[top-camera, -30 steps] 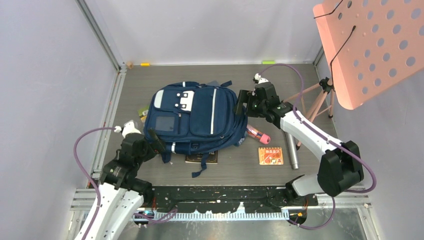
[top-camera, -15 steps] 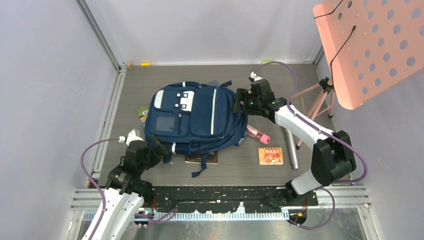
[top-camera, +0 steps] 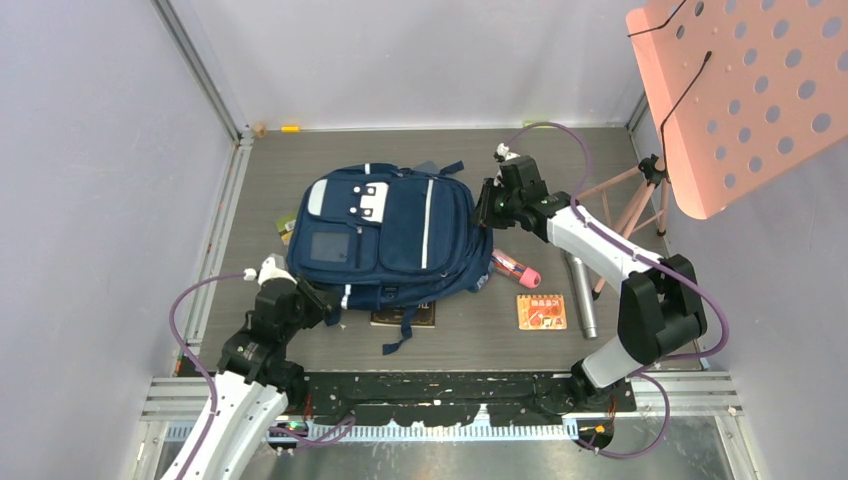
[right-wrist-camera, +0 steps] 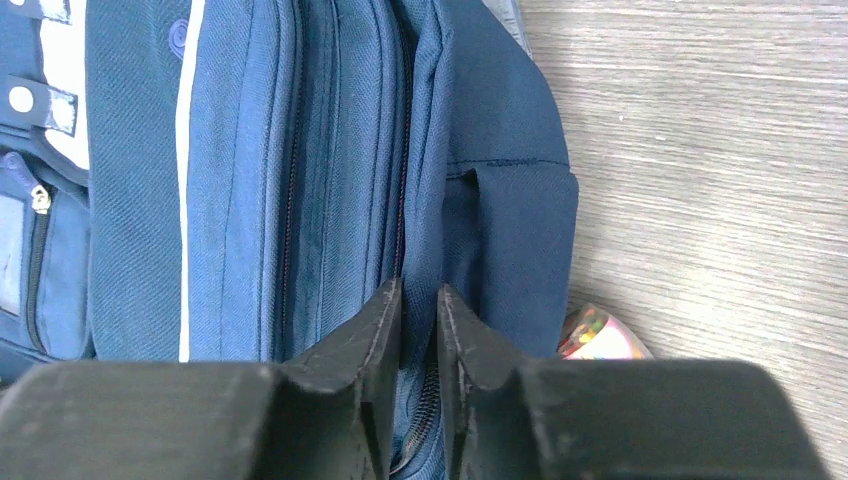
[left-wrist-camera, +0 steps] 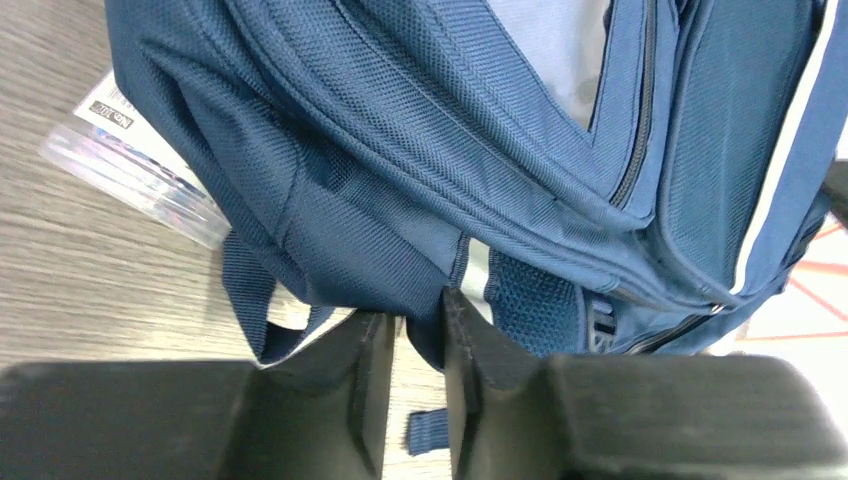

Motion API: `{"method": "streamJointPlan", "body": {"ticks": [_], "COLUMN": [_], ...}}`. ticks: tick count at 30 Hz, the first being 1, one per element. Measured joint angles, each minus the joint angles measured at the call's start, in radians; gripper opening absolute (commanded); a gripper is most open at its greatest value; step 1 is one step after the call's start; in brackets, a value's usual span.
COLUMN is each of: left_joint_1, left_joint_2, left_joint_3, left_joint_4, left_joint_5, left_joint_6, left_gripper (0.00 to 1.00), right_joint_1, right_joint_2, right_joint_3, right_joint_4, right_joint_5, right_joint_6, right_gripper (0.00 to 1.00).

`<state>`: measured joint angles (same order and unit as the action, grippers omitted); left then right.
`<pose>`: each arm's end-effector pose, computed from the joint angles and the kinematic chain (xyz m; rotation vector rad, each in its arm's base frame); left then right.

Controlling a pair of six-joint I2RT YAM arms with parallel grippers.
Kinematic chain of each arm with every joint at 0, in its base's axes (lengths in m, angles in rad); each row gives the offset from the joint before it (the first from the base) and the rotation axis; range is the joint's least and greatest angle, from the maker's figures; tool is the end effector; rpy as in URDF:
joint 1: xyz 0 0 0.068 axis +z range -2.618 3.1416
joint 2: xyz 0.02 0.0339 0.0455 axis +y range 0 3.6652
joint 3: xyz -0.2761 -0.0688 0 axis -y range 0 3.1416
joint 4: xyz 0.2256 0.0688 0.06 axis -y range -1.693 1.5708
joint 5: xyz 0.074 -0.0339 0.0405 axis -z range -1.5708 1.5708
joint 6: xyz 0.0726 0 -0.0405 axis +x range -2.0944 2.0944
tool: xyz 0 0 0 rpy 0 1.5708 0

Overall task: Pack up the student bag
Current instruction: Adjust the student bag at the center of the board.

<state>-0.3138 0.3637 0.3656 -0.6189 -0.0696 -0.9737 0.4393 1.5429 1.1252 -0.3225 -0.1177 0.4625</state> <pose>0.1032 -0.0282 0.1874 -0.7712 2.1263 -0.6383 0.3138 0.1569 0.2543 -0.0342 2.3791 0.5832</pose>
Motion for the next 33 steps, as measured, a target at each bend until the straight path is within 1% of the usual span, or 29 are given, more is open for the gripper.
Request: {"method": "streamJointPlan", "body": {"ticks": [1,2,5,8,11,15,18,21,26,30,33], "left_joint_1": [0.000,0.000,0.000,0.000,0.000,0.008,0.036,0.061,0.124,0.184,0.206], "left_joint_2": [0.003,0.006,0.035,0.108,0.231,0.460,0.635,0.782,0.997,1.179,1.297], "left_joint_3": [0.000,0.000,0.009,0.069,0.200,0.435,0.586,0.708,0.869,1.006,1.100], "left_joint_4": [0.006,0.011,0.032,0.036,0.038,0.053,0.105,0.160,0.256,0.328,0.383], "left_joint_5": [0.000,-0.001,-0.006,-0.005,-0.005,-0.017,-0.015,-0.014,0.014,0.103,0.170], "left_joint_6": [0.010,0.007,0.036,0.098,0.190,0.337,0.425,0.490,0.573,0.619,0.658], "left_gripper": [0.04,0.00,0.00,0.00,0.00,0.00,0.00,0.00,0.00,0.00,0.00], "right_joint_1": [-0.001,-0.001,-0.001,-0.001,-0.001,-0.003,0.012,0.086,0.294,0.446,0.534], "right_joint_2": [0.000,0.000,0.000,-0.002,-0.022,-0.098,-0.166,-0.230,-0.278,-0.249,-0.166], "right_joint_3": [0.003,0.008,0.038,0.082,0.121,0.159,0.169,0.169,0.144,0.106,0.105], "right_joint_4": [-0.003,-0.005,-0.035,-0.071,-0.093,-0.126,-0.132,-0.137,-0.121,-0.078,-0.021], "right_joint_5": [-0.002,-0.004,-0.005,0.004,0.019,0.056,0.097,0.169,0.298,0.358,0.402], "right_joint_6": [0.004,0.001,-0.005,-0.013,-0.020,-0.022,-0.024,-0.028,-0.031,-0.010,0.010], "right_gripper": [0.10,0.03,0.00,0.00,0.00,0.00,0.01,0.00,0.00,0.00,0.00]}}
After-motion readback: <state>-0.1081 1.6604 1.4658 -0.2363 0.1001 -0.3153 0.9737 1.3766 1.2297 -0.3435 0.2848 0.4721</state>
